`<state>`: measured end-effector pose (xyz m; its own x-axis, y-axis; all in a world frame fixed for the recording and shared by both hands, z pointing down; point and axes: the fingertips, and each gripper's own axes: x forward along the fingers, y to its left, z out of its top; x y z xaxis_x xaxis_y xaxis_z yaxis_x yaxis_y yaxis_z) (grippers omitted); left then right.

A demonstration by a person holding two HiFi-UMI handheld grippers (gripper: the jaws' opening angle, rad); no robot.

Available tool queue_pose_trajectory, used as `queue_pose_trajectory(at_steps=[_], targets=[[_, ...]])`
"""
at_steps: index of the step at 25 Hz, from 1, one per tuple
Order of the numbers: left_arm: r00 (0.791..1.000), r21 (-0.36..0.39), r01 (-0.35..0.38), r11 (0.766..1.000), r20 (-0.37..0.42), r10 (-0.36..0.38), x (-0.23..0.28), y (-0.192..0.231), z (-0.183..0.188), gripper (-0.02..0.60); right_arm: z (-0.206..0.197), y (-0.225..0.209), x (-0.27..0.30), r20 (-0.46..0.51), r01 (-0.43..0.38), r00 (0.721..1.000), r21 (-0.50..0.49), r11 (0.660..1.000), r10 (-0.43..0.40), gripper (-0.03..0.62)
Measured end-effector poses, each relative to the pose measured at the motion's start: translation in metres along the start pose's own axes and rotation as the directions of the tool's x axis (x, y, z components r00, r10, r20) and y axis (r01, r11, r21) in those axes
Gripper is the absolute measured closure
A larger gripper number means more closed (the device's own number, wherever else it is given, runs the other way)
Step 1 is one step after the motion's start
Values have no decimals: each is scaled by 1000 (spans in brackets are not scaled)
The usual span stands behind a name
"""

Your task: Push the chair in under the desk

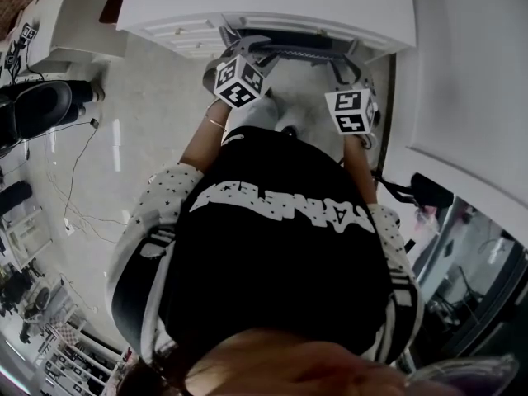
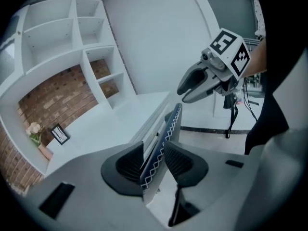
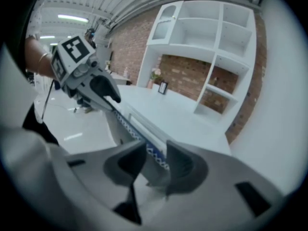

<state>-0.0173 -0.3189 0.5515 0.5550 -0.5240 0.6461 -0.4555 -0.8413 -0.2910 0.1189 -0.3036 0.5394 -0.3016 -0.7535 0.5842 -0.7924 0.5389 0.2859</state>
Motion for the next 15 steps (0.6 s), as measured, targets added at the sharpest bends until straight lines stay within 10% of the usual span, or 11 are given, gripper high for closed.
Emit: queue_pose_trajectory(at_steps=[15], targets=[[953,-220,-123,968,247,177,-72,28,37,546,44,5,-35,231,-53,973,158,986,16,558]])
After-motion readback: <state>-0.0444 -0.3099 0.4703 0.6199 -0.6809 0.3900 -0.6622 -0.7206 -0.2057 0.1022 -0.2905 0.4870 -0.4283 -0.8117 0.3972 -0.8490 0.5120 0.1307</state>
